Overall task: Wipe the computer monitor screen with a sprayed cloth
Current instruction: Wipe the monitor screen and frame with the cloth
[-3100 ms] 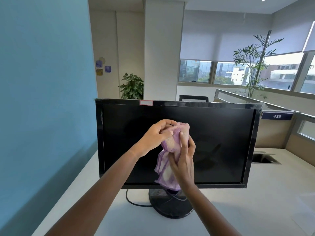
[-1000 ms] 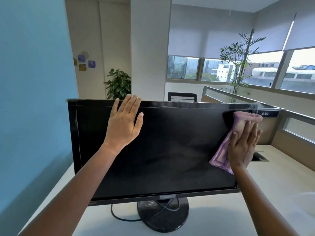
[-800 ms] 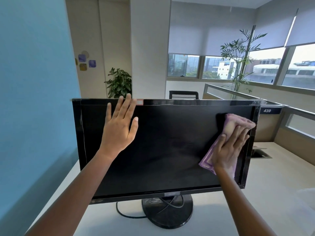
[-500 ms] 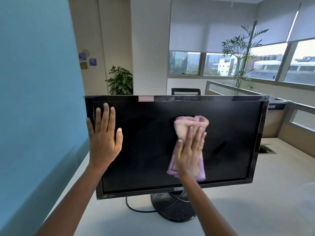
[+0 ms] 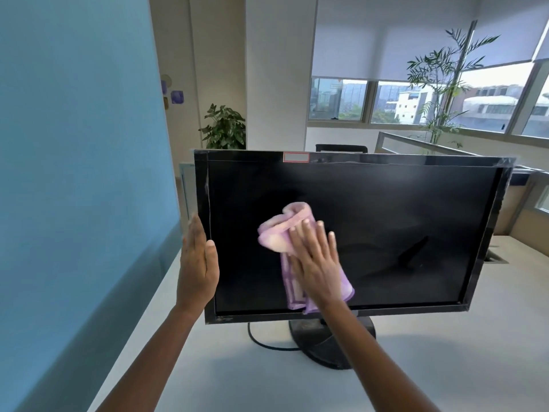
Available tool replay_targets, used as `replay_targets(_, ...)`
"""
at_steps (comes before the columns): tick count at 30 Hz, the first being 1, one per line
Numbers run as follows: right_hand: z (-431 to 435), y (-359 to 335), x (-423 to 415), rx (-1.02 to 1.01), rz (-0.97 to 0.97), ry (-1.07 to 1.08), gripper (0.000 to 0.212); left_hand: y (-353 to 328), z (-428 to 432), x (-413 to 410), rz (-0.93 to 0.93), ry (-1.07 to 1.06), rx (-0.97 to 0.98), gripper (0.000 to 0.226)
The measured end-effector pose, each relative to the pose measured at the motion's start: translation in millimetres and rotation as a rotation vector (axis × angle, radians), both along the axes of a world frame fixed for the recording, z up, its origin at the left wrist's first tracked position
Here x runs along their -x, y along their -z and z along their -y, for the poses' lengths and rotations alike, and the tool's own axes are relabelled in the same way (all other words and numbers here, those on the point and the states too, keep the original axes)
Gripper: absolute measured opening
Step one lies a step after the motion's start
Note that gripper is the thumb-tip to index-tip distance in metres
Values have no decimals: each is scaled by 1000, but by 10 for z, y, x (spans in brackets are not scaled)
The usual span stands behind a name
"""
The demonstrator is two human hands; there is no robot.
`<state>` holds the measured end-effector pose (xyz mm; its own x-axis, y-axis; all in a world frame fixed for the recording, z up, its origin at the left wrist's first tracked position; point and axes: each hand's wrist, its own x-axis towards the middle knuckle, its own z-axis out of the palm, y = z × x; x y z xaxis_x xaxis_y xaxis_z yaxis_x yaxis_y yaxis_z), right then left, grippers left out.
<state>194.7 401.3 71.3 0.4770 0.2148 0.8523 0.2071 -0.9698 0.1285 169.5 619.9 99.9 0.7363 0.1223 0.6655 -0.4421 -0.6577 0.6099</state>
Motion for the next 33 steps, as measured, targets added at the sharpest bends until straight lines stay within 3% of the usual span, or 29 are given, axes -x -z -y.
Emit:
replay_targets(3, 380, 56, 13, -225, -33, 86, 49, 46, -2, 30, -9, 86, 126, 55)
replay_targets(8, 515, 206, 163, -935, -89, 66, 59, 61, 3, 41, -7, 133, 198, 55)
replay_targets(10, 331, 217, 201, -1062, -73, 46, 60, 63, 15, 52, -21, 138, 231, 57)
replay_targets(13, -67, 186, 241, -1084, -80, 40, 61, 73, 16, 67, -29, 143, 256, 59)
replay_targets(17, -645, 278, 332, -946, -225, 62, 62, 65, 23, 87, -35, 147, 270, 57)
replay_targets(20, -1042, 416, 417, -603, -337, 44, 65, 56, 38, 94, -30, 125, 280, 58)
replay_targets(23, -1232, 550, 464, -277, -355, -105, 78, 44, 42, 93, -41, 104, 272, 61)
replay_targets(30, -785, 759, 464, 344, -408, -199, 79, 170, 108, 139, -21, 2, 171, 60)
replay_targets(33, -424, 810, 442, 500, -385, -174, 76, 337, 255, 185, -13, -87, 77, 59)
